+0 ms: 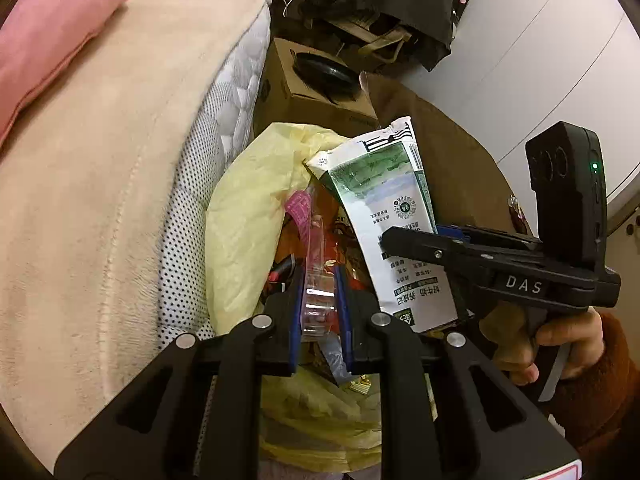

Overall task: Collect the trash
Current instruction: 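Lower both items into the yellow trash bag and open both tools, then grasp the yellow-pink candy wrapper with the left tool while the right tool reaches the pink stick wrapper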

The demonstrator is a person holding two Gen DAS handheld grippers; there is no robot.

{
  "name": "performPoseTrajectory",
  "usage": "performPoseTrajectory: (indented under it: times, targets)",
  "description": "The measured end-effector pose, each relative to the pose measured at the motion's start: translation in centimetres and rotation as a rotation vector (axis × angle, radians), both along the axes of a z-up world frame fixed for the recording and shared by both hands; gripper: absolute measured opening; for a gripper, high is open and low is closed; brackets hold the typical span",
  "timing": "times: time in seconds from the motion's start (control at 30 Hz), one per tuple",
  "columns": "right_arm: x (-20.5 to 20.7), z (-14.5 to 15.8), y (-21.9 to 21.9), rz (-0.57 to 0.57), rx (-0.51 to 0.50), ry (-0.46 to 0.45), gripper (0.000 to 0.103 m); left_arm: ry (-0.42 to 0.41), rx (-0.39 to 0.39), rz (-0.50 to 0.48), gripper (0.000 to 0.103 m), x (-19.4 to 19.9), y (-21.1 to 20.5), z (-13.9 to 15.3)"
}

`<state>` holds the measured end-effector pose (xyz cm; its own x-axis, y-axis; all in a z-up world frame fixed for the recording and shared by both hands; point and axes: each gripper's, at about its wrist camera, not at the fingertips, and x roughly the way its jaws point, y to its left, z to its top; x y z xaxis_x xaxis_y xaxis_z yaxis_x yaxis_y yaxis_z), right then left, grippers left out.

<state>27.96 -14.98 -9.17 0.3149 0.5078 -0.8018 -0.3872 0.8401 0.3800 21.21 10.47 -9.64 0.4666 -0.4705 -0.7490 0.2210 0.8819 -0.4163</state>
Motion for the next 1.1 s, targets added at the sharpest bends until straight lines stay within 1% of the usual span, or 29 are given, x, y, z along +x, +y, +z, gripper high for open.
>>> performPoseTrajectory:
  times: [0.17, 0.2, 0.23, 0.27, 0.3, 0.37, 0.47, 0.57, 0.7, 0.87, 0.9, 0.93, 1.0, 1.1]
  targets:
    - [-0.4, 0.5, 0.1, 0.025, -0.010, -0.026, 0.032, -0.010, 0.005, -0.002, 0.015, -0.3, -0.1, 0.1]
    - [-0.3, 0.6, 0.0, 0.030, -0.008, -0.028, 0.032, -0.013, 0.003, 0.001, 0.016, -0.2, 0.0, 0.2]
    - [-0.4, 0.8, 0.1, 0.035, -0.004, -0.033, 0.035, -0.018, -0.001, 0.008, 0.018, -0.3, 0.1, 0.4]
    - [-0.5, 1.1, 0.1, 0.039, 0.000, -0.045, 0.042, -0.021, -0.007, 0.015, 0.026, -0.6, 0.5, 0.6]
    - [-0.7, 1.4, 0.4, 0.040, 0.007, -0.063, 0.046, -0.023, -0.014, 0.026, 0.035, -1.0, 0.8, 0.8]
    - [-0.9, 2.1, 0.3, 0.044, 0.011, -0.091, 0.049, -0.031, -0.033, 0.050, 0.040, -1.6, 1.5, 1.1]
    - [-1.3, 3.3, -0.1, 0.036, 0.005, -0.128, 0.053, -0.044, -0.028, 0.079, 0.043, -2.3, 2.1, 1.8]
    - [-1.9, 4.4, -0.8, 0.023, 0.010, -0.159, 0.054, -0.075, -0.009, 0.118, 0.044, -3.1, 2.7, 2.9]
    - [-3.1, 6.3, -2.9, -0.014, 0.006, -0.213, 0.054, -0.139, 0.024, 0.152, 0.045, -4.2, 2.5, 5.1]
    - [-5.2, 7.9, -7.2, -0.115, -0.028, -0.272, 0.055, -0.210, 0.055, 0.125, 0.046, -4.8, -0.1, 7.3]
    - [-5.7, 8.1, -8.3, -0.145, -0.037, -0.279, 0.056, -0.222, 0.058, 0.109, 0.046, -4.8, -1.0, 7.6]
    - [-6.1, 8.2, -9.3, -0.172, -0.038, -0.280, 0.059, -0.234, 0.059, 0.091, 0.046, -4.9, -2.0, 8.0]
    - [-7.2, 8.3, -11.8, -0.226, -0.019, -0.281, 0.062, -0.251, 0.061, 0.056, 0.047, -5.0, -3.8, 8.4]
    - [-8.9, 8.4, -15.2, -0.291, -0.047, -0.283, 0.065, -0.273, 0.064, -0.004, 0.047, -5.1, -7.4, 8.6]
